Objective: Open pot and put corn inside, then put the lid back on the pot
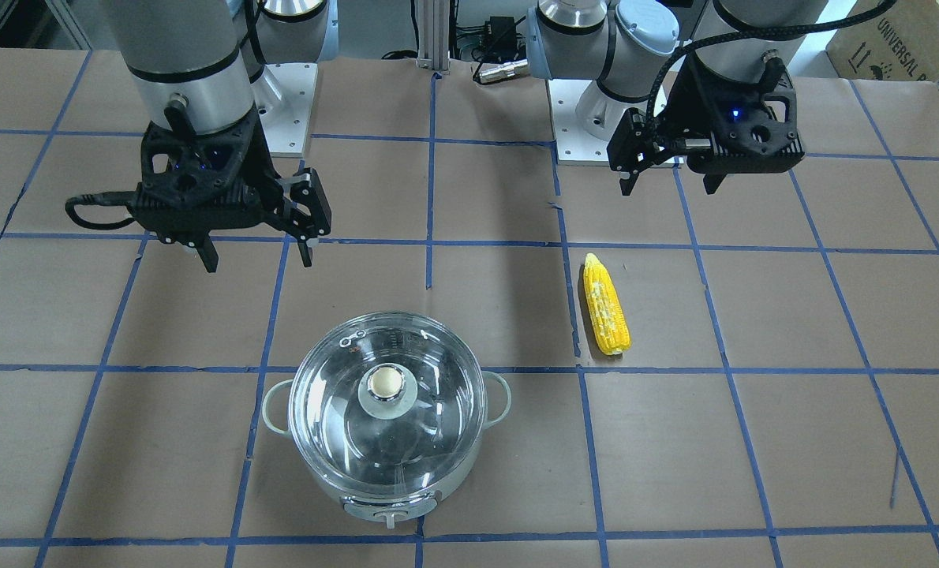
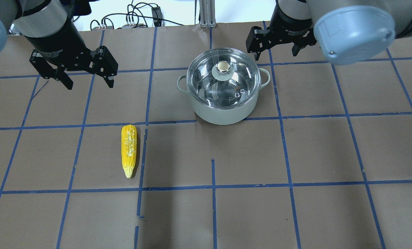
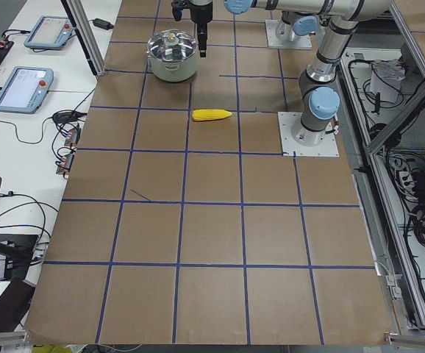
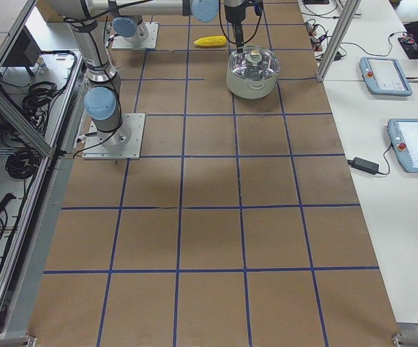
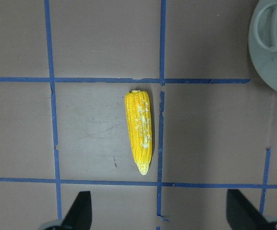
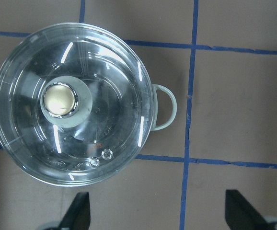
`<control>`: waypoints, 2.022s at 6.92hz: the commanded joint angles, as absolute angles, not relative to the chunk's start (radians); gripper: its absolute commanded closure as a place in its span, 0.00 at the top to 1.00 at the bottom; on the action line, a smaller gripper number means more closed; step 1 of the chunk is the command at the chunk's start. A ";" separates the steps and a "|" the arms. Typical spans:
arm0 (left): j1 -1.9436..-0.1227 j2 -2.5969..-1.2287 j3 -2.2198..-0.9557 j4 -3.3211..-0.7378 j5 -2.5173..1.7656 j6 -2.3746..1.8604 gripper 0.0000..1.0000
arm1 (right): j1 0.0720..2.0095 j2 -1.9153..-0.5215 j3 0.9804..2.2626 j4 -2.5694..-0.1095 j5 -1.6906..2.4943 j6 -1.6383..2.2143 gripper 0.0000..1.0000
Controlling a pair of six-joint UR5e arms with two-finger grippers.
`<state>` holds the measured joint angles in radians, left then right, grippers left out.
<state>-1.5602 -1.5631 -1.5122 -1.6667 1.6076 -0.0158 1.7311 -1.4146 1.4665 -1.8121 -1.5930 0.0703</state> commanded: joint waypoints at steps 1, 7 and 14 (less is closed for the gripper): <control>-1.565 -1.552 -1.531 -1.661 1.606 -0.009 1.00 | 1.796 -1.274 1.355 -1.815 -1.615 0.121 1.00; -1.560 -1.552 -1.539 -1.654 1.606 -0.011 1.00 | 1.815 -1.146 1.293 -1.770 -1.545 0.121 0.99; -1.562 -1.551 -1.542 -1.648 1.611 -0.012 1.00 | 1.838 -1.085 1.273 -1.772 -1.523 0.121 0.98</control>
<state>-1.5622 -1.5509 -1.5424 -1.6511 1.6096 -0.0122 1.8369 -1.0981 1.2742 -1.7676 -1.5238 0.1212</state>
